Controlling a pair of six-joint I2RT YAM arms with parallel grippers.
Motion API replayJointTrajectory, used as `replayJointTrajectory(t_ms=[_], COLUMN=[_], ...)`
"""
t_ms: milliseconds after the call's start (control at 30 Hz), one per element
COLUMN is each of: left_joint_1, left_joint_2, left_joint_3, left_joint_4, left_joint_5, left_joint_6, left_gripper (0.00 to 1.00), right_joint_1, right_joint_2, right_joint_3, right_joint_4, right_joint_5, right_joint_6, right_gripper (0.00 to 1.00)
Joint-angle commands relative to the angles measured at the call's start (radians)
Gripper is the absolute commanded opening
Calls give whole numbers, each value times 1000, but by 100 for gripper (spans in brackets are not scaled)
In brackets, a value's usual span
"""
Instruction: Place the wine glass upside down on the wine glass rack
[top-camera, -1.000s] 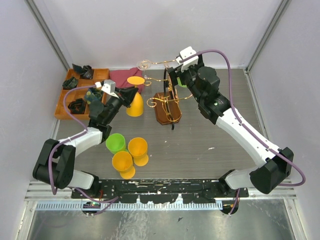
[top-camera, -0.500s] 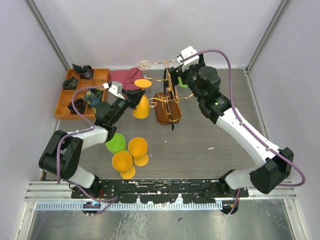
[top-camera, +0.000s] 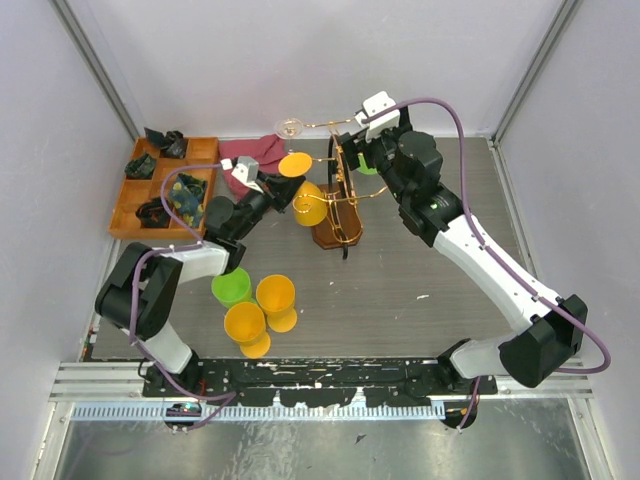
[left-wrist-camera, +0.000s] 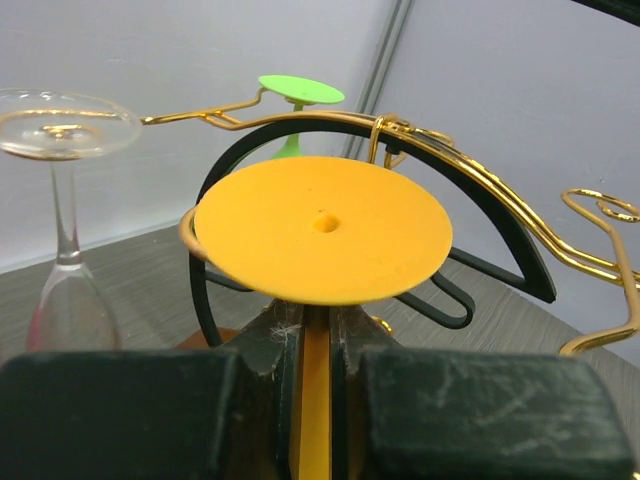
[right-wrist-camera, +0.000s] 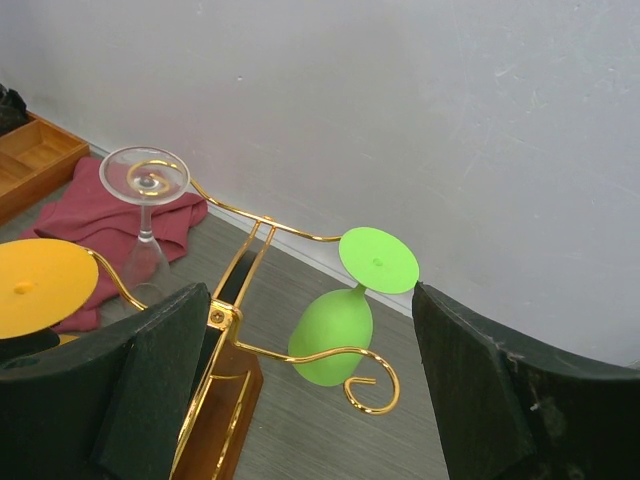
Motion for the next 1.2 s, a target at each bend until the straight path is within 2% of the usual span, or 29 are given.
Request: replayJointTrajectory(t_ms=[0, 633, 1167], left_joint_1=[-9, -19, -7], left_joint_2=[40, 148, 77], left_joint_3=[57, 146, 35], left_joint_4=[73, 30, 105], left_joint_5=[-2, -101, -229], left_joint_6=[-11, -3, 34], left_gripper=[0, 0, 0], right_joint_1=[-10, -30, -39], right_joint_2=[-6, 10, 14], right_joint_3=[1, 1, 1], right_joint_4=[29, 29, 30], right_joint_5=[-8, -15, -24], right_joint_6=[-9, -7, -5], right_gripper=[87, 88, 88])
